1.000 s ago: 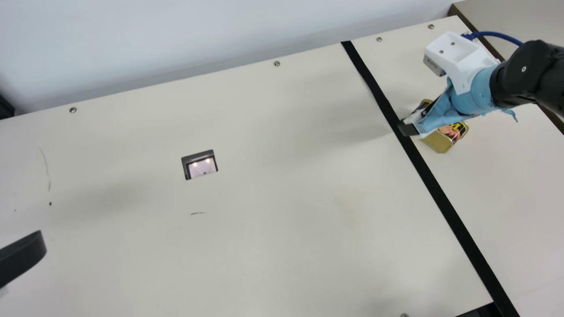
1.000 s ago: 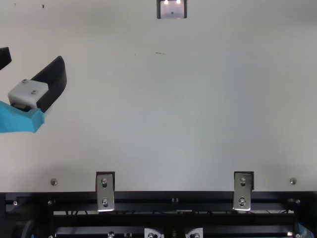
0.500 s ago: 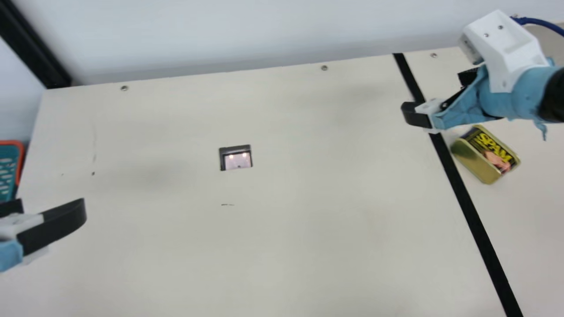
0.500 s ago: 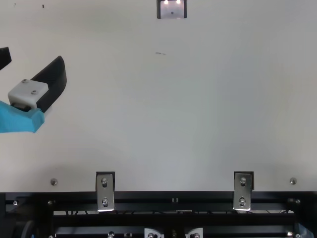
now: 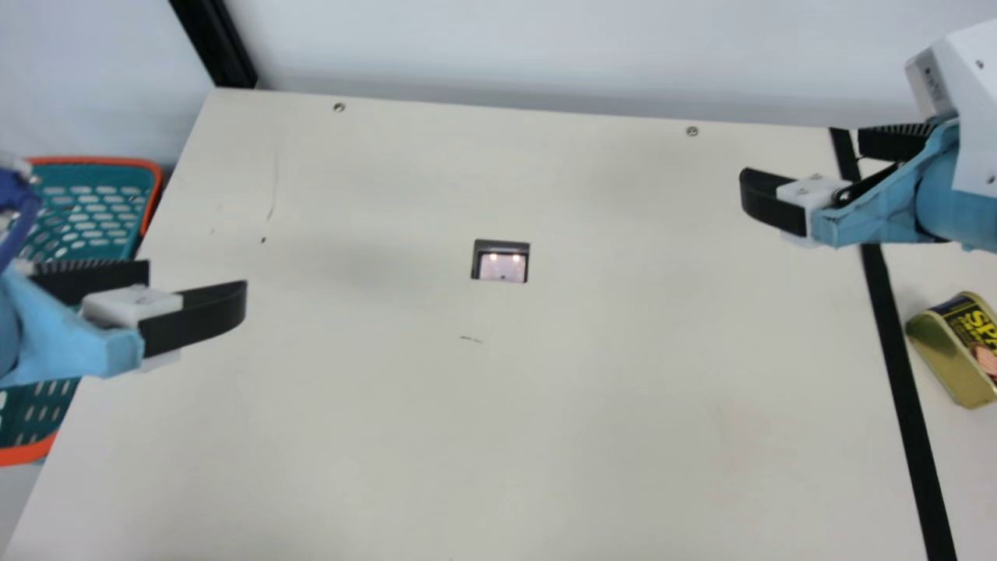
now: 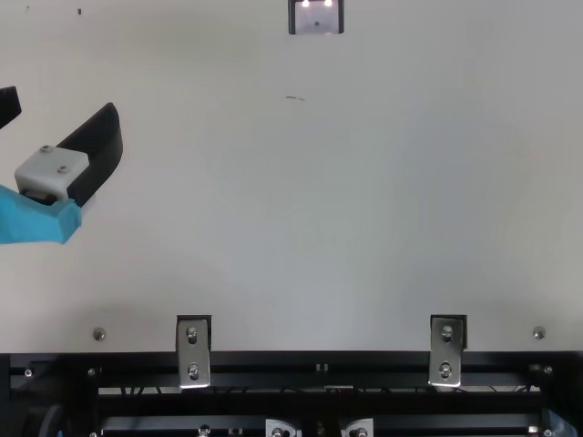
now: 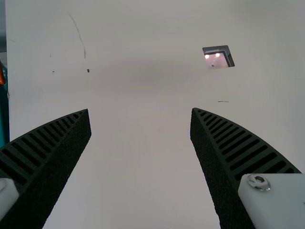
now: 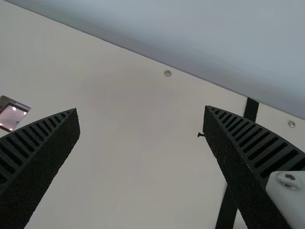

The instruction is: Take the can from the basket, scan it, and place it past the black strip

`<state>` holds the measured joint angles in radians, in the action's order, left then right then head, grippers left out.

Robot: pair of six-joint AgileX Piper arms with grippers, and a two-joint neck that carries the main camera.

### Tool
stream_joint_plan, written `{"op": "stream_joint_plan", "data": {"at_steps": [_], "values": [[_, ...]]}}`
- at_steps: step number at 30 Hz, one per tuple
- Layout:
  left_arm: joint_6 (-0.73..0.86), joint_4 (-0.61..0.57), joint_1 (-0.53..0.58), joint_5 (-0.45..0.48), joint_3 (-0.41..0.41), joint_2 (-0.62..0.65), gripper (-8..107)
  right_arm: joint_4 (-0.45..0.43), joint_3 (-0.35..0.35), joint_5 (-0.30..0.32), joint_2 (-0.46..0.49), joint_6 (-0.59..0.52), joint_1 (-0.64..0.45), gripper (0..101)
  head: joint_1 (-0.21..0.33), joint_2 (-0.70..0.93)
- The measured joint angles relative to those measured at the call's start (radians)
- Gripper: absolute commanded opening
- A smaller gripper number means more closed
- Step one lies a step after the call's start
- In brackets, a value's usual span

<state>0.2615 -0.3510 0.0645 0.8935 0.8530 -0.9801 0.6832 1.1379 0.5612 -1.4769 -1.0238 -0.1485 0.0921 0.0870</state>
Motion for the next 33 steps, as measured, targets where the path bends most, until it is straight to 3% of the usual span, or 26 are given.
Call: {"op": "stream_joint_plan", "data": {"at_steps": [6, 13, 25, 33], "values": [[0.000, 0.000, 0.000, 0.000, 0.000, 0.000, 90, 0.045, -0.002, -0.026, 0.008, -0.008, 0.062, 101, 0.000, 0.000], [0.000, 0.000, 0.000, 0.000, 0.000, 0.000, 90, 0.123, -0.054, -0.091, 0.052, -0.053, 0.125, 101, 0.000, 0.005], [-0.077, 0.056, 0.025, 0.008, 0.049, 0.007, 90, 0.247, -0.239, -0.197, 0.238, -0.148, 0.229, 101, 0.000, 0.005], [-0.145, 0.109, 0.040, 0.025, 0.072, 0.058, 90, 0.258, -0.385, -0.250, 0.391, -0.142, 0.276, 101, 0.000, 0.005]]}}
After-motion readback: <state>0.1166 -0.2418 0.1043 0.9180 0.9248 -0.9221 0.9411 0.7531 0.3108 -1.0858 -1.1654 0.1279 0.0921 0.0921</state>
